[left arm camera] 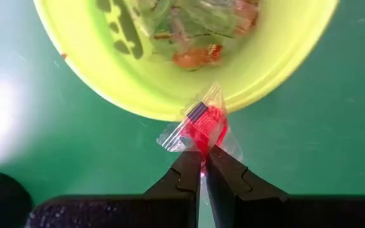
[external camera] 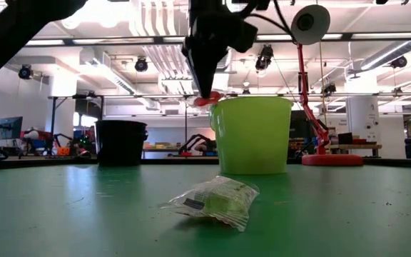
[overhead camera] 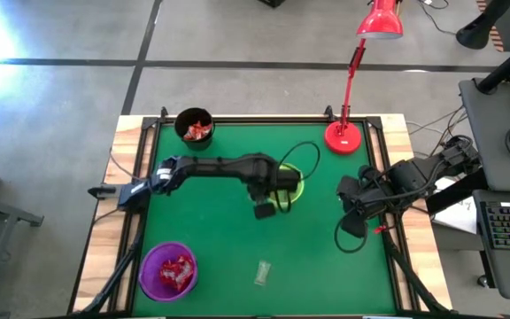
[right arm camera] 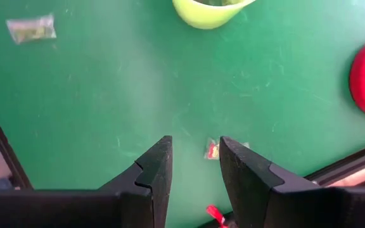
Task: Sort candy
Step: Put the red gummy into the green bucket
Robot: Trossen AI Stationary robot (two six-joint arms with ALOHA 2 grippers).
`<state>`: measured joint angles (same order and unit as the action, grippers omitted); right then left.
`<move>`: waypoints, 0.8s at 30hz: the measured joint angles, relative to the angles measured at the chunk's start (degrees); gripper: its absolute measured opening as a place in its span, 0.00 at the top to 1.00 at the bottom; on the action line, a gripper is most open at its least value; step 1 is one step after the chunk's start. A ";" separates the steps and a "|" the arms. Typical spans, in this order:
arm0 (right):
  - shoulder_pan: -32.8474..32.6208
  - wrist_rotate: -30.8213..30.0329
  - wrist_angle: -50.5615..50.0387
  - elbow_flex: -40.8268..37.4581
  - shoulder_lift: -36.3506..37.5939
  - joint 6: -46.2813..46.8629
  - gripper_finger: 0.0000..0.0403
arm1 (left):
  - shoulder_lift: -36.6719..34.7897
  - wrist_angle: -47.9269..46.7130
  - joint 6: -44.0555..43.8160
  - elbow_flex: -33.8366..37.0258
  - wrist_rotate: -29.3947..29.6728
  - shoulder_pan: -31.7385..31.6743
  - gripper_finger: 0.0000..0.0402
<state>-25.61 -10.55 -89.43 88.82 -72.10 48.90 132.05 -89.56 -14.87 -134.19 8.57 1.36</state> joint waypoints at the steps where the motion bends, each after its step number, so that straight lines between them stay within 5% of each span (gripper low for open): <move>1: 0.01 -0.02 -0.01 0.00 0.00 1.23 0.70 | 0.00 0.05 1.53 0.00 0.02 -0.67 1.00; 15: 0.02 -1.61 -0.07 0.00 0.00 11.92 0.70 | -3.52 -0.04 15.19 -0.02 -0.56 -4.94 1.00; 24: 0.03 -6.46 -0.04 0.00 -0.04 15.76 0.70 | -4.94 9.76 25.11 -0.04 -3.24 -7.31 1.00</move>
<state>-25.57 -17.02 -89.47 88.82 -72.14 64.66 127.11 -79.80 10.25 -134.23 5.33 -5.95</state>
